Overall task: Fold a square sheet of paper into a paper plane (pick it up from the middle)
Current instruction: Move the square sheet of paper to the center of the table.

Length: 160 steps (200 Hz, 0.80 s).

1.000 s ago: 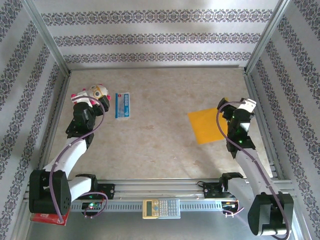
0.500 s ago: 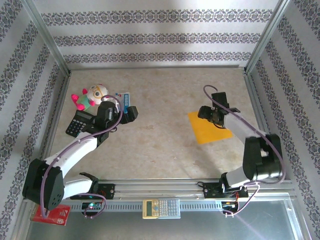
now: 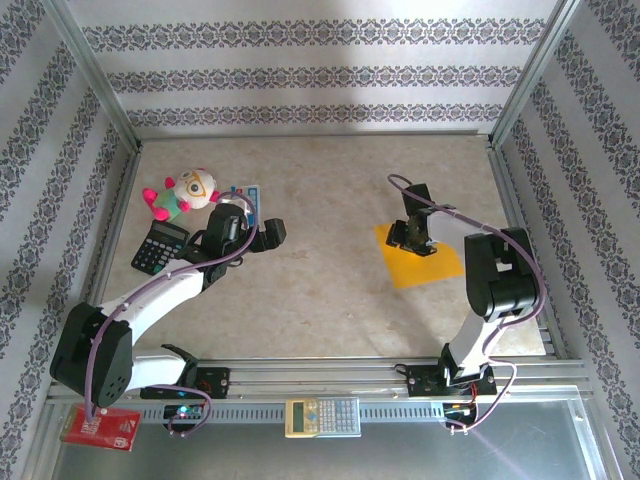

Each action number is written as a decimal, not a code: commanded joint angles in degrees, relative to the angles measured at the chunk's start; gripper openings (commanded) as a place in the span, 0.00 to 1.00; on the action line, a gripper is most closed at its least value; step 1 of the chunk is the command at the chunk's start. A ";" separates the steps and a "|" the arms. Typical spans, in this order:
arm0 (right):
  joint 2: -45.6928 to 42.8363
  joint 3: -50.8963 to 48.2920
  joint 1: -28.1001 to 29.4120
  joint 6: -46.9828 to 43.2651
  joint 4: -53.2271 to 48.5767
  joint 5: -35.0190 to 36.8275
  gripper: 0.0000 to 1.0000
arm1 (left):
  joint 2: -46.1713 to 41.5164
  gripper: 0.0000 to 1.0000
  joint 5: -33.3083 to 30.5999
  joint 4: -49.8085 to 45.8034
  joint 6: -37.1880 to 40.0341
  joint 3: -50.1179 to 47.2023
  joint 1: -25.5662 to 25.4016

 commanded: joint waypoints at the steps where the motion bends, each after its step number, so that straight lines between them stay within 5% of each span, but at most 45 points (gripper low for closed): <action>1: 1.06 1.49 1.65 0.97 -2.25 3.03 0.55 | -0.10 1.00 0.16 -0.20 -0.25 1.21 -0.53; 84: 3.74 6.02 8.28 -0.63 -10.57 2.76 0.49 | -2.84 1.00 -7.05 -3.04 2.88 -0.73 -0.44; 160: 6.31 7.93 15.43 5.75 -5.09 -6.94 0.46 | -5.00 1.00 -9.03 -4.90 3.86 -1.42 -0.27</action>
